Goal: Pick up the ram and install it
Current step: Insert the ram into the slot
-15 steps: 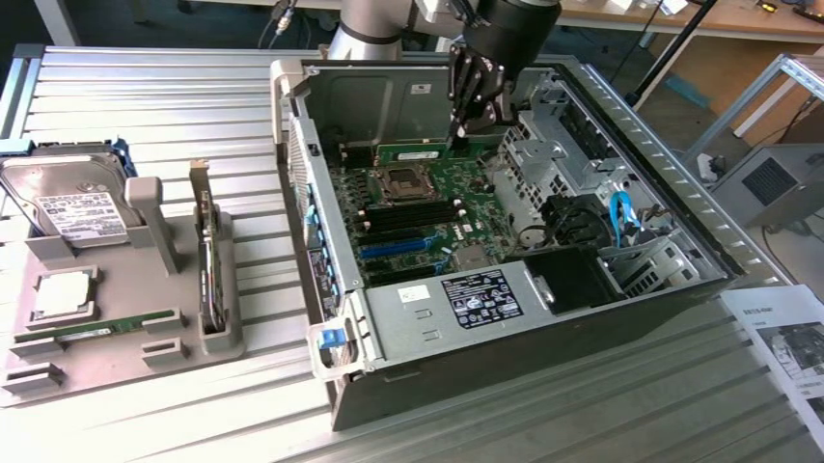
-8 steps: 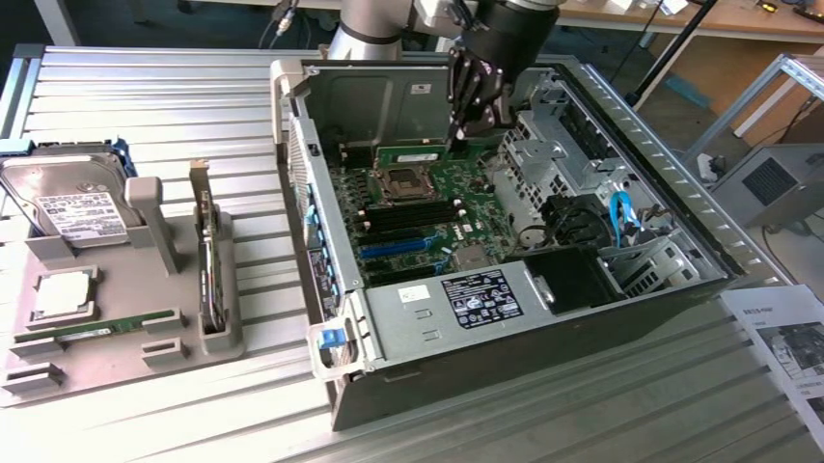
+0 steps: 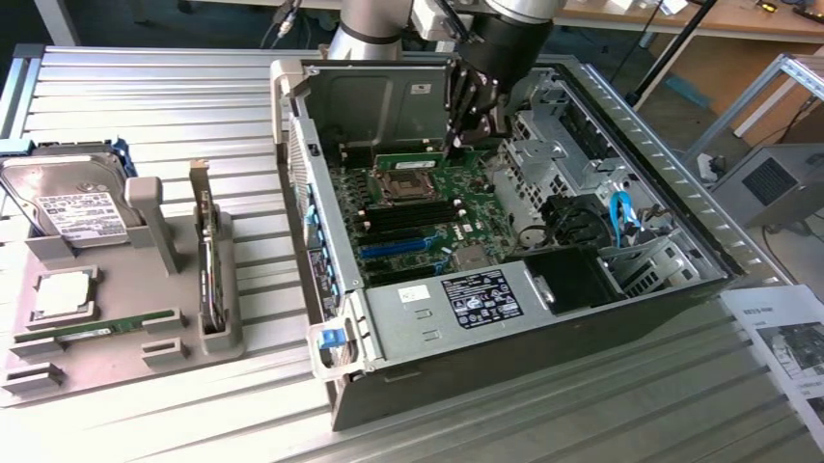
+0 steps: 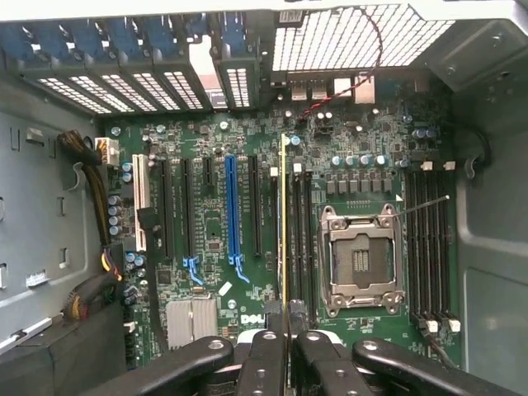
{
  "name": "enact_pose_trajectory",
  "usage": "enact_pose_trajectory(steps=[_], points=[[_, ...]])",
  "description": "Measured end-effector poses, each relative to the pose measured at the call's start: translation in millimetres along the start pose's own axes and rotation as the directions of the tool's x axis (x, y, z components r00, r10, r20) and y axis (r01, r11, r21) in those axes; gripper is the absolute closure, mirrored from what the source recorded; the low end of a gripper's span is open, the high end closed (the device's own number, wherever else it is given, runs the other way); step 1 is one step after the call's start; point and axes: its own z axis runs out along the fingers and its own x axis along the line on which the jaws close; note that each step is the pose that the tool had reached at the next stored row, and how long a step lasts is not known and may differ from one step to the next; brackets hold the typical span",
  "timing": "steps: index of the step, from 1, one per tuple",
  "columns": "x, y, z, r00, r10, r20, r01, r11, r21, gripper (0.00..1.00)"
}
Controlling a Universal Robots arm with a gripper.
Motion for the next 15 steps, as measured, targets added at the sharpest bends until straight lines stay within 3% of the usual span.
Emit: enact_pose_trajectory(steps=[3,4,5,11,15], points=[[0.1,-0.6,14.7,1.0000,0.000,0.0000,0.000,1.0000,0.0000,0.88],[-0.1,-4.4,16.6,1.0000,0.000,-0.0003,0.000,1.0000,-0.0001,0.88],[-0.4,-9.4,17.4,1.0000,0.000,-0.0003,0.000,1.0000,-0.0001,0.88],[-0.4,-9.4,17.5,0.9998,-0.019,-0.0006,0.019,0.9998,-0.0001,0.88],[-0.6,-10.9,25.5,0.9998,-0.019,-0.0006,0.019,0.9998,-0.0001,0.88]])
